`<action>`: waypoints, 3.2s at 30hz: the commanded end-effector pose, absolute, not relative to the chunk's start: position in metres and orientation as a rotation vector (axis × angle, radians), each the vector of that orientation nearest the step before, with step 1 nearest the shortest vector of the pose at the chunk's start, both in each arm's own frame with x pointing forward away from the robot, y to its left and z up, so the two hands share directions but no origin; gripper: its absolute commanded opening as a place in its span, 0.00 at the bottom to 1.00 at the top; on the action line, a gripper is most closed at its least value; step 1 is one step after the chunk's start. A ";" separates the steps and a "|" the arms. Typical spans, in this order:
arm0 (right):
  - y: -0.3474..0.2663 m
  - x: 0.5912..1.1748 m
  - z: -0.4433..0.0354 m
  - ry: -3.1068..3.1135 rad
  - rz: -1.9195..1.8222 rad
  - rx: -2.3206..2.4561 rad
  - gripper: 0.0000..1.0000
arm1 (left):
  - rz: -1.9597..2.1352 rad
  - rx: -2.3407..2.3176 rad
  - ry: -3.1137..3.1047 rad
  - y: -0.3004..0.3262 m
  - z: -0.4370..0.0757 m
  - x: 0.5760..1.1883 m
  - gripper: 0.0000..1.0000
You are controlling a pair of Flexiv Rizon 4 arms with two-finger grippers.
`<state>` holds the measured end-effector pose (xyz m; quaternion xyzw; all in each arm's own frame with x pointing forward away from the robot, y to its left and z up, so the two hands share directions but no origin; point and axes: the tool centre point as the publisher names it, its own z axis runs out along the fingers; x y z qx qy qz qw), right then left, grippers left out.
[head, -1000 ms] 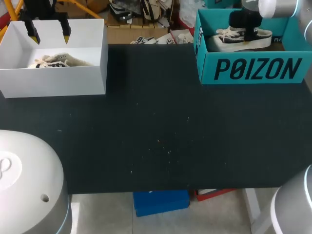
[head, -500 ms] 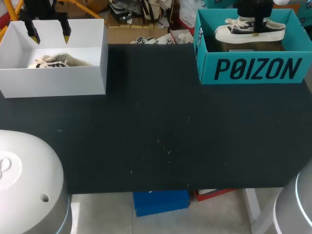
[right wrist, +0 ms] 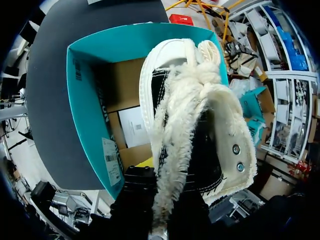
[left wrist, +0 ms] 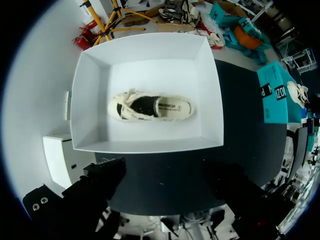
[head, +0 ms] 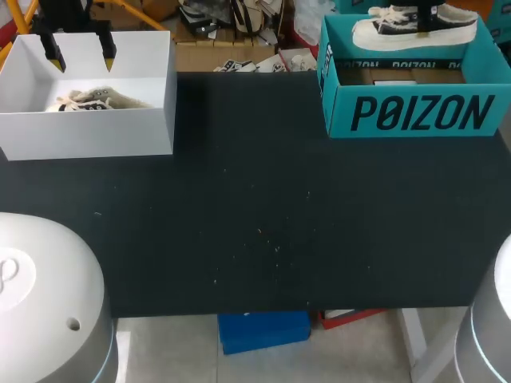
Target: Take the shoe out of the shoebox, open the shoe tongue, remove and reinsert the insole, then place the shoe into the shoebox
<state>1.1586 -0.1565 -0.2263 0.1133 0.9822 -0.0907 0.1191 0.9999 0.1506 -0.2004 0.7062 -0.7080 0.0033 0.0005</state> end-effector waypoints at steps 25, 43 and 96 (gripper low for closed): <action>0.049 0.902 -0.147 2.589 -0.160 0.307 0.00 | 0.006 2.219 -2.223 0.151 -0.200 1.000 1.00; 0.158 0.849 -0.257 2.618 -0.110 0.356 0.00 | 0.006 2.219 -2.223 0.151 -0.200 1.000 1.00; 0.205 0.805 -0.415 2.831 0.125 0.077 0.00 | 0.006 2.219 -2.223 0.151 -0.200 1.000 1.00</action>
